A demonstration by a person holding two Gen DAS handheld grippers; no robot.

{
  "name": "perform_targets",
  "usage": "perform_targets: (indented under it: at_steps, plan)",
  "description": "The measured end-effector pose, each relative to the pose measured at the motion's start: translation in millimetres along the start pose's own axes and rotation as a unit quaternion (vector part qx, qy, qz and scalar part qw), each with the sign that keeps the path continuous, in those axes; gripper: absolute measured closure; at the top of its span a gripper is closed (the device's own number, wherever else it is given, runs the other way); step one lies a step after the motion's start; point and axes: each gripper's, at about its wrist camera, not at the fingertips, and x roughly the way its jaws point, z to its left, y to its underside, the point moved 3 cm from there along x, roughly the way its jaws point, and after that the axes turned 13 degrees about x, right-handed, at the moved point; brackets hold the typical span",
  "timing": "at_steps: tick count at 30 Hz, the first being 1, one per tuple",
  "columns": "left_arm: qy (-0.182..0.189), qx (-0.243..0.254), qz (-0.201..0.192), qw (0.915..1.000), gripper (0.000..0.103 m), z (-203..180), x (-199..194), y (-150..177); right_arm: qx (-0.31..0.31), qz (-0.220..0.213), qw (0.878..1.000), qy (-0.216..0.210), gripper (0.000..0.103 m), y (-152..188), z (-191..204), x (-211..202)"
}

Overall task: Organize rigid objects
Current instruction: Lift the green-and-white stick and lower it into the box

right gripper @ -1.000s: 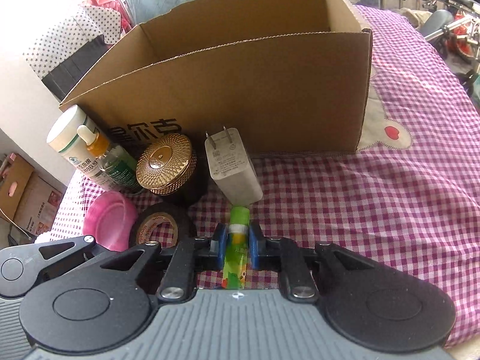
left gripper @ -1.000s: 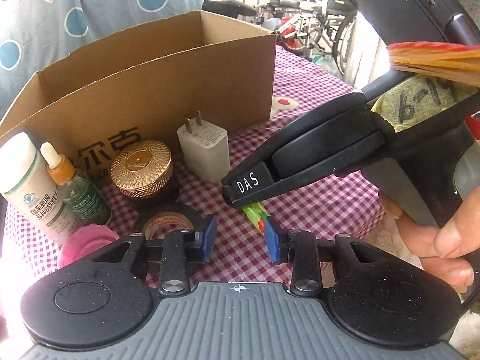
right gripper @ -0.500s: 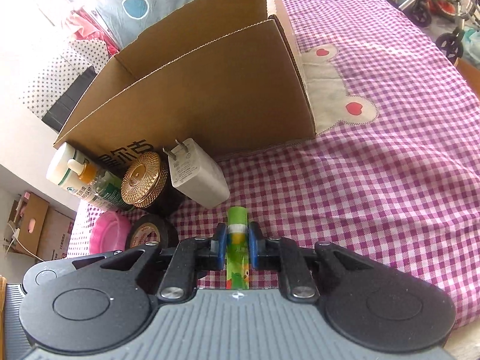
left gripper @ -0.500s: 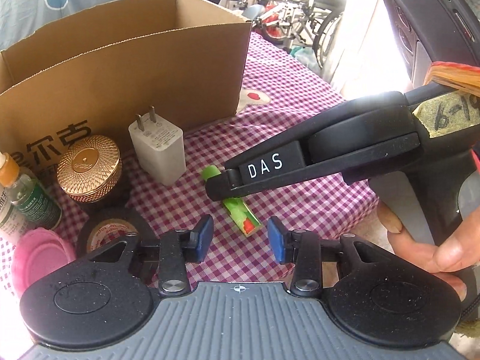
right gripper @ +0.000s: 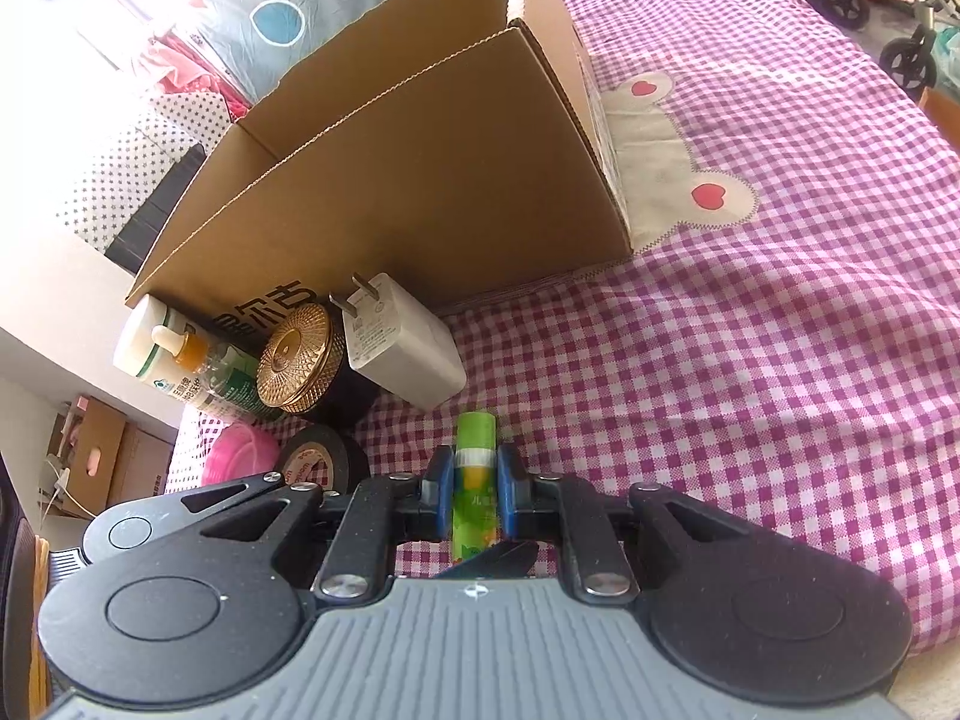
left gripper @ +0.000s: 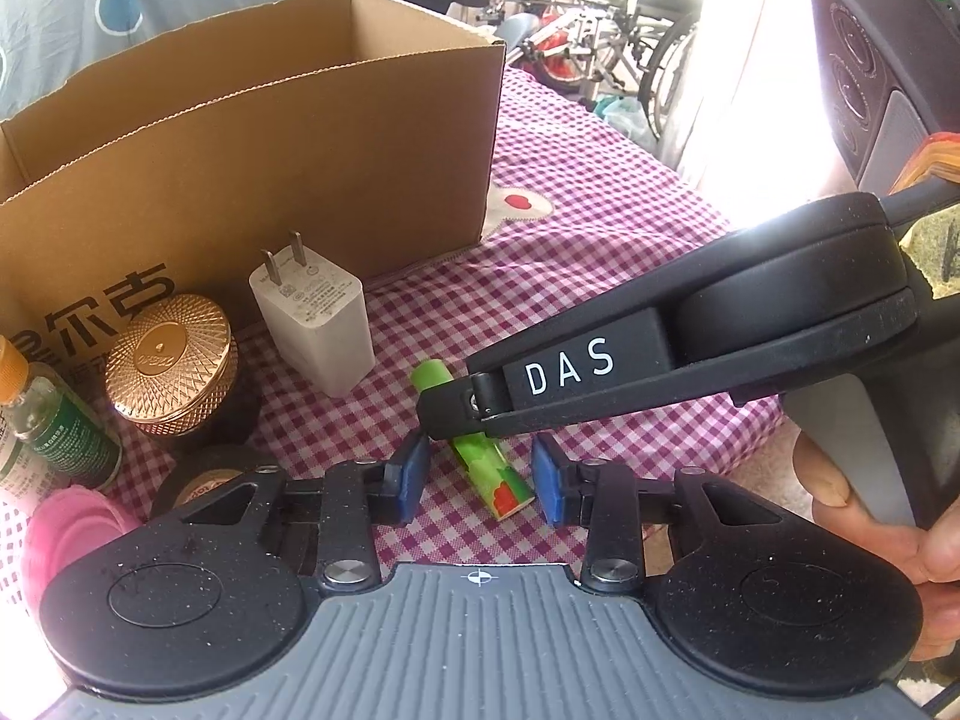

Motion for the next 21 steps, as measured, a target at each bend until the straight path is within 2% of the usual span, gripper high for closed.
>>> perform_targets:
  at_steps: [5, 10, 17, 21]
  plan:
    - [0.005, -0.015, -0.011, 0.9998, 0.073, 2.8, -12.0, 0.4, 0.0, -0.008, 1.0, -0.004, 0.086, 3.7, 4.6, -10.3]
    - [-0.014, -0.007, -0.053, 0.9985, 0.073, 2.6, -43.5, -13.1, -0.022, -0.041, 0.999, -0.016, 0.086, 1.8, 27.4, -38.5]
    - [-0.078, 0.001, -0.127, 0.9888, 0.073, 29.3, -110.2, -44.5, -0.104, -0.104, 0.987, -0.064, 0.086, -24.9, 101.4, -83.9]
    - [-0.112, -0.01, -0.142, 0.9834, 0.073, 64.5, -134.9, -64.8, -0.157, -0.119, 0.977, -0.087, 0.086, -49.4, 149.9, -84.6]
